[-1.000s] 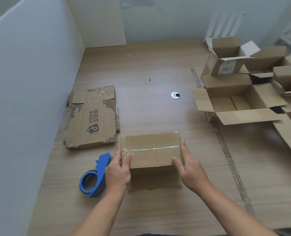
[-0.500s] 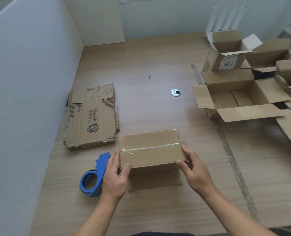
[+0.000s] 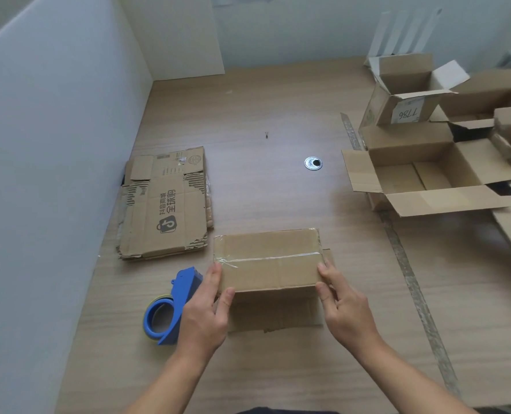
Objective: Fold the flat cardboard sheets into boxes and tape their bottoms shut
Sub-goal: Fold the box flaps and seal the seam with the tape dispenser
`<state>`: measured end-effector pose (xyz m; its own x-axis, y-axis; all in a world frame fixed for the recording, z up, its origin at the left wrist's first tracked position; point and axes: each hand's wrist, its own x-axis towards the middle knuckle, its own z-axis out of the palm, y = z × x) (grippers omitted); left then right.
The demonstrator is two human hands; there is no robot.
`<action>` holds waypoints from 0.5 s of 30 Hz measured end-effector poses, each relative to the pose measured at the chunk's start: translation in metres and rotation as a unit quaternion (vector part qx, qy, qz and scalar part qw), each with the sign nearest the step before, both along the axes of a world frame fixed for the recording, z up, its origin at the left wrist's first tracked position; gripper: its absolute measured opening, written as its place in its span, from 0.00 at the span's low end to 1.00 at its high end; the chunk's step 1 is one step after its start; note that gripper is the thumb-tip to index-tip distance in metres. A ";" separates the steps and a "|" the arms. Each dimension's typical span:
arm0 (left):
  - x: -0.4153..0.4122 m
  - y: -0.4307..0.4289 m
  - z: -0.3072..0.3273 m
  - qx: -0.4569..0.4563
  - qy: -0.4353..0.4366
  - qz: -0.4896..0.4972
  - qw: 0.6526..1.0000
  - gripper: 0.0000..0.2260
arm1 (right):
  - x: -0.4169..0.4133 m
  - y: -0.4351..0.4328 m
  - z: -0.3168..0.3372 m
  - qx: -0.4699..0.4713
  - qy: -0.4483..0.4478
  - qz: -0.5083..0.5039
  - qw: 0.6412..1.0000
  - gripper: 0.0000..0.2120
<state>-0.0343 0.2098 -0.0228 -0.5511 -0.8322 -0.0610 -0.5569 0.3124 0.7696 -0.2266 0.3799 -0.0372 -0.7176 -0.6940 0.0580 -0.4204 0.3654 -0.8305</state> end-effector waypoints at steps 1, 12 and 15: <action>0.000 -0.004 0.003 0.010 -0.003 0.001 1.000 0.26 | -0.004 0.000 0.006 0.016 -0.002 0.012 1.000 0.17; -0.066 -0.019 0.019 0.110 -0.064 0.140 0.982 0.40 | -0.020 -0.073 0.040 0.233 -0.122 -0.090 0.961 0.47; -0.068 -0.018 0.016 0.093 -0.057 0.158 0.981 0.32 | -0.018 -0.074 0.034 0.198 -0.114 -0.117 0.967 0.42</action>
